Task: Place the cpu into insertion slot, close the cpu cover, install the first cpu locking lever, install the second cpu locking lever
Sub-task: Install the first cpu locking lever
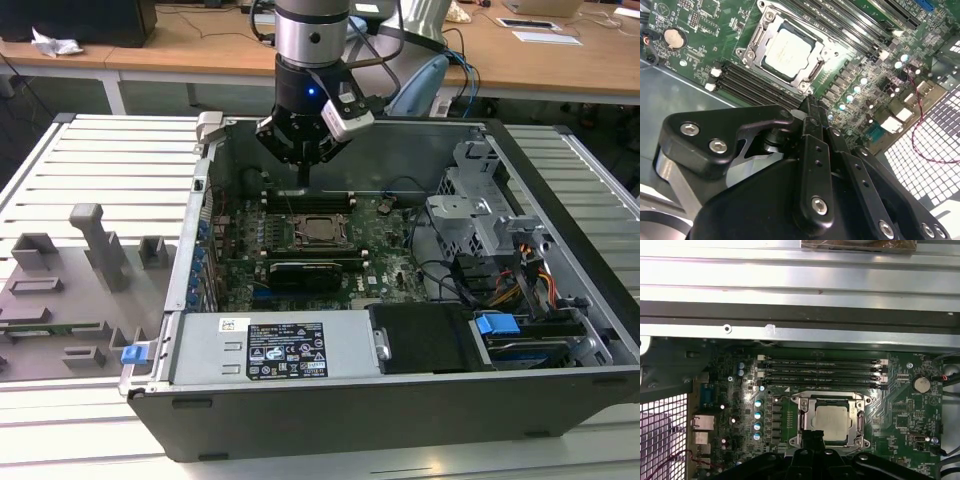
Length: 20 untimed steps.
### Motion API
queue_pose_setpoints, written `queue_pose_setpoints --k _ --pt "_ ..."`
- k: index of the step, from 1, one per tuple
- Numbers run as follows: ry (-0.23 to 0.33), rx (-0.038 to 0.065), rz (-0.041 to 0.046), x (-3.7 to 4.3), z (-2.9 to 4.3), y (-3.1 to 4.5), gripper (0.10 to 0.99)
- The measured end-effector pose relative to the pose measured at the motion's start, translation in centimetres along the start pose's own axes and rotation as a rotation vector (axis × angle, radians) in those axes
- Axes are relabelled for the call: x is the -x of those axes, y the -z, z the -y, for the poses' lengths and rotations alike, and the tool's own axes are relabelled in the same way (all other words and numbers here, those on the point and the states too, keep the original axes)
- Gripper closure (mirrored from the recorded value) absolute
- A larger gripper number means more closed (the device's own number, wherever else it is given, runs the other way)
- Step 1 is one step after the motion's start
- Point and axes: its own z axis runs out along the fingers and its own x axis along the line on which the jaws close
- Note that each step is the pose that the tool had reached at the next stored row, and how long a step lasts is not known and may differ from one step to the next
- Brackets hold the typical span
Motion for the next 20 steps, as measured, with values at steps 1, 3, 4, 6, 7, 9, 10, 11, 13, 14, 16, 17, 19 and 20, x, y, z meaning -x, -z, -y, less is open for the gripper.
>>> queue_pose_setpoints --k 1,3,4,6,7,9,10,11,13,14,16,17,19,20 --pt "0.0 0.0 0.0 -0.02 0.0 0.0 0.98" --pt "0.008 0.0 -0.0002 -0.11 -0.03 -0.03 0.98" --pt "0.021 0.0 -0.0003 -0.11 -0.03 -0.06 0.98" --pt "0.067 0.001 -0.0012 -0.71 -0.04 -0.28 0.98" --pt "0.066 0.001 -0.0009 -1.15 -0.06 -0.41 0.98" --pt "0.064 0.001 -0.001 -1.92 -0.09 -0.88 0.98" --pt "0.062 0.001 -0.001 -2.02 -0.09 -1.06 0.98" --pt "0.06 0.001 -0.0011 -2.05 -0.09 -1.23 0.98" --pt "0.053 0.003 -0.0008 -2.48 -0.08 -1.85 0.98" --pt "0.053 0.003 -0.0009 -2.71 -0.08 -2.03 0.98" --pt "0.053 0.003 -0.0008 -3.46 -0.09 -2.56 0.98" --pt "0.053 0.003 -0.0008 -3.71 -0.12 -2.72 0.98" --pt "0.053 0.003 -0.001 -3.76 -0.3 -2.77 0.98" --pt "0.053 0.003 -0.0008 -3.81 -0.51 -2.86 0.98"
